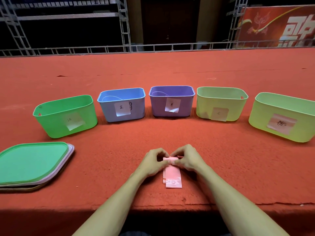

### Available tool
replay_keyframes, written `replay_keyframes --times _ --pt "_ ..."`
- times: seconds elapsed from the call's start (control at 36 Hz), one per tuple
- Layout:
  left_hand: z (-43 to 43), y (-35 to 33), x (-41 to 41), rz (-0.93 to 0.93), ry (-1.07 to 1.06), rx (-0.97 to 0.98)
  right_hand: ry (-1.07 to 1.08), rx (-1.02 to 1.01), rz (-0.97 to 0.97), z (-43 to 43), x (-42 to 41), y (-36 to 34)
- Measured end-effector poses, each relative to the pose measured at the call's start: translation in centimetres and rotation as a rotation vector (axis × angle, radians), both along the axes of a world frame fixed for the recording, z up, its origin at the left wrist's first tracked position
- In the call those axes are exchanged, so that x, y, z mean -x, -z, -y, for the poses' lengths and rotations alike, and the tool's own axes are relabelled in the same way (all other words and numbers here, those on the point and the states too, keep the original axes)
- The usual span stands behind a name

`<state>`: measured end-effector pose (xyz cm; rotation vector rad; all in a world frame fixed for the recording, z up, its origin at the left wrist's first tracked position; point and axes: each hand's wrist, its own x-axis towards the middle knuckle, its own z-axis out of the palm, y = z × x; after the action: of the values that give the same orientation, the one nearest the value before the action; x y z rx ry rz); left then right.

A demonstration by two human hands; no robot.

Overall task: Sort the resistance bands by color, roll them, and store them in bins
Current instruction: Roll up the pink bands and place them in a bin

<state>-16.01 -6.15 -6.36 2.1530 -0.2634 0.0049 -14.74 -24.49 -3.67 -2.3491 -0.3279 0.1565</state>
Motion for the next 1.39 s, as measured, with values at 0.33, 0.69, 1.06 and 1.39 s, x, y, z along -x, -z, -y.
replay_keyframes --times 0.33,0.69,1.06,1.39 --pt "0.1 -0.5 1.2 0.042 -0.024 -0.055 0.016 -0.025 0.034 0.1 1.4 -0.4" --pt "0.7 -0.3 1.8 0.099 -0.043 -0.052 -0.053 0.056 0.065 0.2 1.5 0.2" --pt "0.2 -0.7 2.6 -0.092 -0.045 -0.003 -0.011 0.015 0.084 0.3 2.8 0.4" --pt "0.8 -1.1 4.2 0.027 -0.04 -0.057 -0.034 -0.042 0.034 0.7 3.0 -0.2"
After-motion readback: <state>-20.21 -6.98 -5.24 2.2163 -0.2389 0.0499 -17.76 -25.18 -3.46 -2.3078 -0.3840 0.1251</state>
